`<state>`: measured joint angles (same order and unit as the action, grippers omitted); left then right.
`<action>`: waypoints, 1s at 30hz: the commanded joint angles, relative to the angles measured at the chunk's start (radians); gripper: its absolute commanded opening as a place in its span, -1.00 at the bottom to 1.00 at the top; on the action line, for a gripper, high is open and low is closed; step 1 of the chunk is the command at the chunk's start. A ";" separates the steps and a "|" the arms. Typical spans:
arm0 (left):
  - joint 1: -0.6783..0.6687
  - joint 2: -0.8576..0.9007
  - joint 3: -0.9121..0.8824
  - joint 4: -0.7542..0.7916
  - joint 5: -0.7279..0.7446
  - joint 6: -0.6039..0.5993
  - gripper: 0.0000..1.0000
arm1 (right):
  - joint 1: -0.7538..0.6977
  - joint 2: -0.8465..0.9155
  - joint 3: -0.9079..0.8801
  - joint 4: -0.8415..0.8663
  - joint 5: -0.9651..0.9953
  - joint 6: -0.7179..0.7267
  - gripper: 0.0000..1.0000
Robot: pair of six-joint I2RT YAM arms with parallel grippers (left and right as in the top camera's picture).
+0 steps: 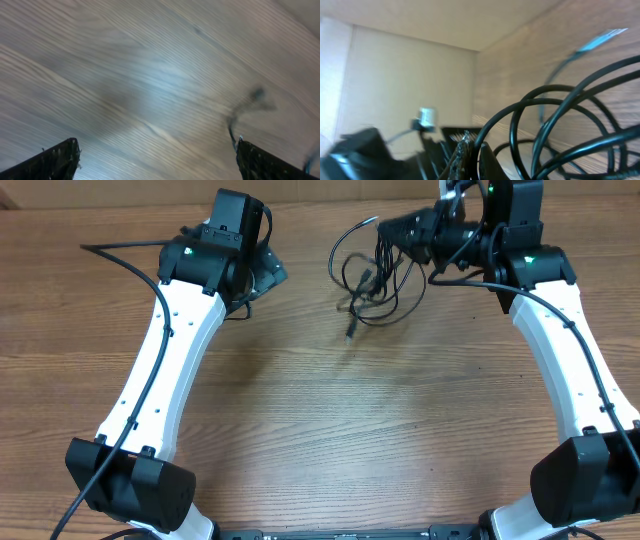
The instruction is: Untangle cables
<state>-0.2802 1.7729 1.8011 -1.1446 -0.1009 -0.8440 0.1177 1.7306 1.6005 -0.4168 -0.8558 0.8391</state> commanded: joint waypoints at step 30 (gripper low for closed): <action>-0.217 -0.017 0.001 0.317 0.330 0.726 0.84 | 0.001 -0.014 0.023 0.094 0.065 0.527 -0.92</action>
<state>-0.4915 1.7725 1.8011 -0.8444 0.2611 -0.2352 0.1177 1.7306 1.6005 -0.3359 -0.7483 1.3579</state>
